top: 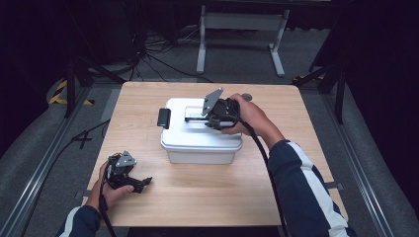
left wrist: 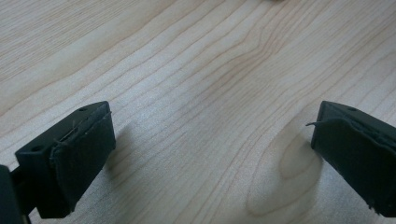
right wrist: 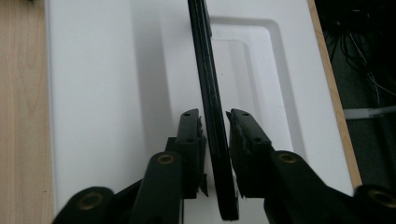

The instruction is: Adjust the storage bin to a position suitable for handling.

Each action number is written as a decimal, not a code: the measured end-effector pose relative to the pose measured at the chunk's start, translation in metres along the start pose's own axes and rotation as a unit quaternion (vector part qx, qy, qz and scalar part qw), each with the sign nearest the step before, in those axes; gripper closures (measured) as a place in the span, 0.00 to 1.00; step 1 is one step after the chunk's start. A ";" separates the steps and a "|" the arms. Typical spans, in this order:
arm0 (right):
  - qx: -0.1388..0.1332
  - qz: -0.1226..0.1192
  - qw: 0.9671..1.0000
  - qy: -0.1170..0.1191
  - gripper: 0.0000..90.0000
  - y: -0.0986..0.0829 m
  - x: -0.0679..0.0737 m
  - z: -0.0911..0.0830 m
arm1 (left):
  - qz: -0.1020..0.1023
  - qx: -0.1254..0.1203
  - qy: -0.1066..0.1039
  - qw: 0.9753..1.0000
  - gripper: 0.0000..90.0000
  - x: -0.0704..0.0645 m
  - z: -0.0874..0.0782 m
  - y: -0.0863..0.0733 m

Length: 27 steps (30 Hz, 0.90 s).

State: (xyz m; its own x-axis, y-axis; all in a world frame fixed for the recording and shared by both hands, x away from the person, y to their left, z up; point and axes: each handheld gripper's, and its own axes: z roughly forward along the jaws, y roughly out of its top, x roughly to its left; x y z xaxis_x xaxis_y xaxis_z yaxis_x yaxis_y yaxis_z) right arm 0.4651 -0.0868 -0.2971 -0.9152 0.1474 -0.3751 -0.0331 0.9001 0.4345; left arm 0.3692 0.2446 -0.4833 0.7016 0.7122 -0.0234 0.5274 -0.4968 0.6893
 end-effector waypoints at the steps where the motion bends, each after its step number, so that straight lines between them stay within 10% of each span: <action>1: 0.001 -0.004 1.000 -0.001 0.89 0.002 0.000 0.002 | 0.000 0.000 0.000 1.000 0.00 0.000 0.000 0.000; 27: -0.025 -0.025 0.999 -0.013 0.93 0.004 -0.005 -0.017 | 0.001 0.000 0.000 1.000 0.00 0.000 0.000 0.000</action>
State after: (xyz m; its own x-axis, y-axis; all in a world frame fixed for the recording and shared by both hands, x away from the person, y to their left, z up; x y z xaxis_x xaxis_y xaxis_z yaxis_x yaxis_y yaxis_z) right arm 0.4631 -0.0909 -0.2794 -0.9009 0.1147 -0.4187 -0.0985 0.8853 0.4545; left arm 0.3695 0.2447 -0.4831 0.7024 0.7115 -0.0211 0.5260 -0.4988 0.6888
